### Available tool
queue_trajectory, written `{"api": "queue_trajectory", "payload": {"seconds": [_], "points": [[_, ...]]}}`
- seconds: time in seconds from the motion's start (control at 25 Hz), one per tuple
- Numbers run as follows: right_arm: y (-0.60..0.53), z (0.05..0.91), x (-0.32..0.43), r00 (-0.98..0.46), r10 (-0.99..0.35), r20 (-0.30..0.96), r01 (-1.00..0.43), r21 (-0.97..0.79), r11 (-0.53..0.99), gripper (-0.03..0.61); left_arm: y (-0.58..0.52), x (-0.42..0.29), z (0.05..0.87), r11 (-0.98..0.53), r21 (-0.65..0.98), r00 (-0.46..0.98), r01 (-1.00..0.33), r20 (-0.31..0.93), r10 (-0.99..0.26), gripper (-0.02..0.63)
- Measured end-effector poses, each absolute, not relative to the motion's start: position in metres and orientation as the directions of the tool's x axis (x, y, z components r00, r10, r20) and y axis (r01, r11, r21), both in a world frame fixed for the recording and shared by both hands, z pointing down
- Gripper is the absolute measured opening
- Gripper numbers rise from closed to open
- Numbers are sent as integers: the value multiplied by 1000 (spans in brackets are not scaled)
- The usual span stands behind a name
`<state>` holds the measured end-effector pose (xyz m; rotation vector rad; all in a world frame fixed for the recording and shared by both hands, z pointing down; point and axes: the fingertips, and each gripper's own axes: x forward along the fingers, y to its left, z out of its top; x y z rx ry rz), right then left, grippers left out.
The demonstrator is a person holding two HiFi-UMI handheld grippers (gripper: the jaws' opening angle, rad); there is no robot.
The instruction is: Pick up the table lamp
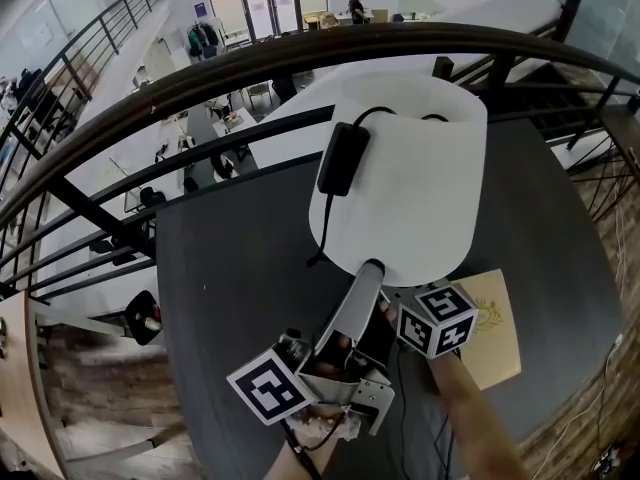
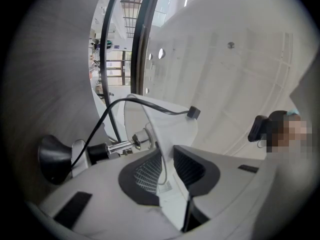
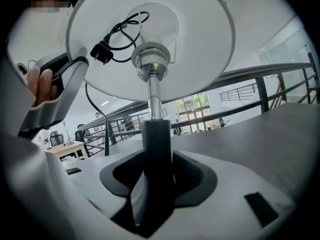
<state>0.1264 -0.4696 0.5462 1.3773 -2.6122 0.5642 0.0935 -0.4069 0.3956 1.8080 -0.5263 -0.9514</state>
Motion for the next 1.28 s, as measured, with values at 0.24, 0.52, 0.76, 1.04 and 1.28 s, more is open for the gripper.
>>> {"api": "queue_trajectory", "payload": {"seconds": [0.24,0.52,0.76,1.04,1.28], "points": [[-473,544,127,-567,-789,237,-821,-243,516,176,-409,97,395,-420,905,594,72,-377,-711,106],[-471,541,127,-570,-796,204,-817,-240,524,172,-409,99,391,-433,897,579,91,-401,-709,97],[-462,536,127,-571,-801,180,-814,-252,523,172,-412,98,384,-444,890,569,101,-417,-709,84],[-452,519,125,-565,-810,158,-816,-249,521,172,-404,95,367,-466,877,567,116,-443,-694,81],[-442,501,125,-563,-813,146,-818,-240,523,172,-393,94,349,-482,867,572,123,-459,-680,81]]}}
